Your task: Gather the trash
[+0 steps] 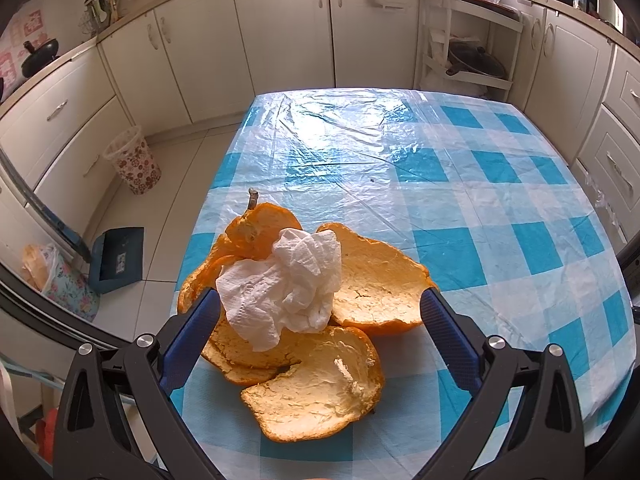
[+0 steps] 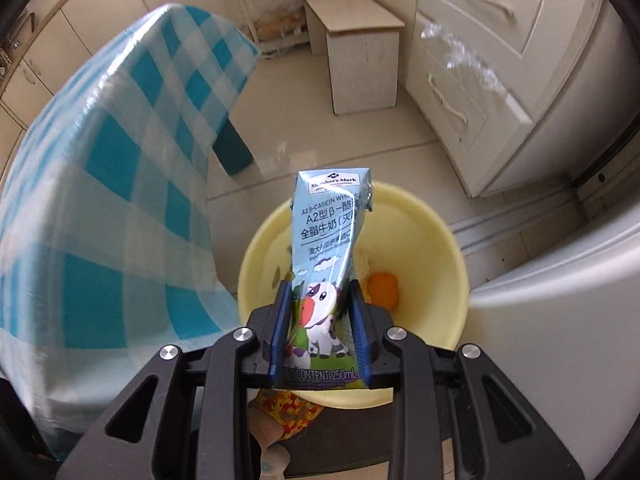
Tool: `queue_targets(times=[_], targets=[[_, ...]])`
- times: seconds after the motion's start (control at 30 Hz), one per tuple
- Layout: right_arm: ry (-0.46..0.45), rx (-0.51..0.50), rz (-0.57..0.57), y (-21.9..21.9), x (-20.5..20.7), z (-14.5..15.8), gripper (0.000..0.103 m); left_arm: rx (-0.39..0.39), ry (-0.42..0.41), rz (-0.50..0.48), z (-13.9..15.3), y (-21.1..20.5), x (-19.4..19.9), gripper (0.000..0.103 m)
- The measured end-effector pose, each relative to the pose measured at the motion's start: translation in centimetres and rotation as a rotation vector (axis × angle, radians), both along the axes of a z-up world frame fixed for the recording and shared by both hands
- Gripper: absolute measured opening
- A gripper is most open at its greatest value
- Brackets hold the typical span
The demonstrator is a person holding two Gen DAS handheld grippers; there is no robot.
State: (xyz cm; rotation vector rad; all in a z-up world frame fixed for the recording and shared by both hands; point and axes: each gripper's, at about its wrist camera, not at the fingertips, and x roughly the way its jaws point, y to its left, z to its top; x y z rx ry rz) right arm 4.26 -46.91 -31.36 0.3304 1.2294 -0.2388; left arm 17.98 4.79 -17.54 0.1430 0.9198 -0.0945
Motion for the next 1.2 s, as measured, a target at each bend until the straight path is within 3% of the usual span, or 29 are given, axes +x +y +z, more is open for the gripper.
queue_targets(times=[0.1, 0.13, 0.17, 0.2, 0.33, 0.47, 0.63, 0.77, 0.9, 1.03, 1.2], targets=[[0.037, -0.009, 0.011, 0.6, 0.1, -1.3, 0.029, 0.001, -0.001, -0.003, 0.0, 0.0, 0.0, 0.096], [0.048, -0.013, 0.013, 0.7, 0.1, -1.6, 0.035, 0.002, -0.001, -0.003, 0.0, 0.0, 0.0, 0.096], [0.056, -0.013, 0.013, 0.7, 0.2, -1.7, 0.05, 0.002, -0.001, -0.003, 0.0, 0.0, 0.0, 0.096], [0.052, -0.02, 0.014, 0.8, 0.2, -1.6, 0.055, 0.001, -0.001, -0.002, 0.0, 0.1, 0.0, 0.096], [0.038, -0.056, 0.013, 0.8, 0.2, -0.6, 0.056, -0.002, -0.003, -0.003, 0.2, 0.0, 0.0, 0.096], [-0.042, -0.09, -0.022, 0.5, 0.0, 2.8, 0.056, -0.004, -0.004, -0.006, 0.3, 0.2, -0.2, 0.096], [-0.202, -0.143, 0.014, 1.8, 1.0, 9.5, 0.059, -0.009, -0.005, -0.004, 0.5, 0.3, -0.2, 0.096], [-0.324, -0.22, 0.115, 5.0, 2.5, 15.6, 0.063, -0.01, -0.008, -0.004, 0.6, 0.4, -0.2, 0.096], [-0.422, -0.218, 0.223, 9.0, 3.9, 20.0, 0.066, -0.015, -0.009, -0.001, 0.6, 0.5, -0.3, 0.096], [-0.475, -0.171, 0.36, 15.1, 5.5, 22.0, 0.068, -0.018, -0.011, -0.002, 0.8, 0.7, -0.3, 0.096], [-0.497, -0.073, 0.511, 22.5, 7.1, 21.7, 0.068, -0.023, -0.008, -0.002, 0.9, 0.7, -0.3, 0.096]])
